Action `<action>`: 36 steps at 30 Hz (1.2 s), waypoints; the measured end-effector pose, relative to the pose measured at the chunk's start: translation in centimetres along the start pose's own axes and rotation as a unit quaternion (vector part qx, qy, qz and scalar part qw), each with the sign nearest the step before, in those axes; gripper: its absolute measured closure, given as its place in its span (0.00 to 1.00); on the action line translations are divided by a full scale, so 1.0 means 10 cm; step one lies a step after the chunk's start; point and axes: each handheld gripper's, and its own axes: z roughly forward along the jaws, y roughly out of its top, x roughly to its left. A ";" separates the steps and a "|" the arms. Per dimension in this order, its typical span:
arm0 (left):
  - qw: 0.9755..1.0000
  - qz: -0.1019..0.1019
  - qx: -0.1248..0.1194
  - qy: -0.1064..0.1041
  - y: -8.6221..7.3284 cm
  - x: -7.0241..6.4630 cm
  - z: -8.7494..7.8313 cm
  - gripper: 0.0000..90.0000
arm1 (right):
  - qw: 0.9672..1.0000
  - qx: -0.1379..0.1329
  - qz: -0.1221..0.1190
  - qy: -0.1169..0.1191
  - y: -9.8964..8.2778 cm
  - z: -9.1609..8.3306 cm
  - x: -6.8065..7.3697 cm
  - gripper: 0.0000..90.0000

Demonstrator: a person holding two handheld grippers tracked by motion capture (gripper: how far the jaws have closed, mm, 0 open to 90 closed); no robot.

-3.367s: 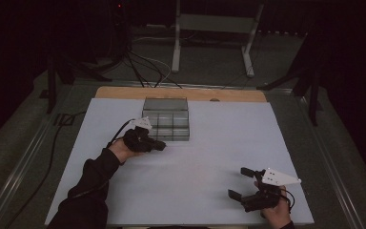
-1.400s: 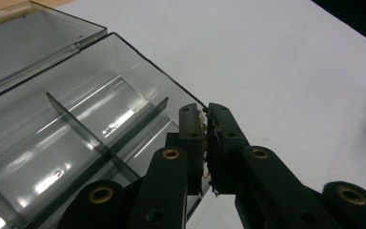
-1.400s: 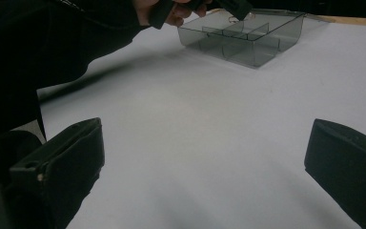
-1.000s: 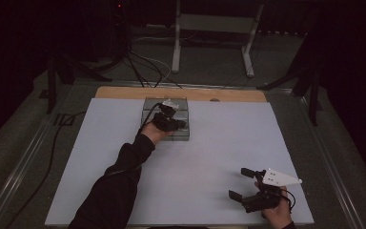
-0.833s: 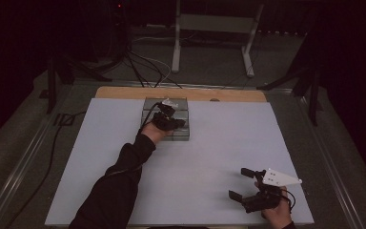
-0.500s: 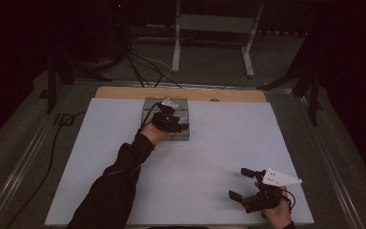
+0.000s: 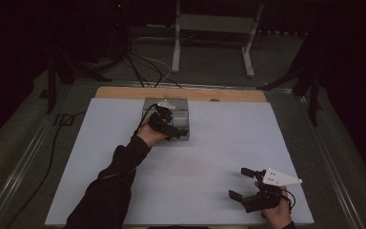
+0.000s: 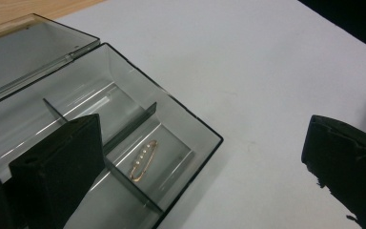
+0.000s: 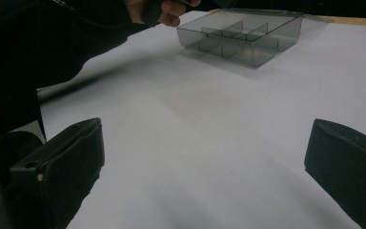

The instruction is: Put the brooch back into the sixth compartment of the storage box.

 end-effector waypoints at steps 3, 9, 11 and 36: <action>1.000 0.024 -0.019 -0.005 -0.03 -0.03 -0.09 0.01 | 1.000 0.002 0.002 0.000 0.00 0.01 -0.01 0.00; 0.999 0.018 -0.036 -0.019 -0.10 -0.01 -0.26 0.01 | 1.000 0.001 0.002 0.000 0.00 0.00 0.00 0.00; 0.999 0.021 -0.038 -0.023 -0.13 0.00 -0.33 0.01 | 1.000 0.001 0.001 0.000 0.00 0.01 0.00 0.00; 0.997 0.011 -0.068 -0.022 -0.93 -0.07 -1.01 0.01 | 1.000 0.004 0.006 -0.001 -0.01 0.02 -0.01 0.00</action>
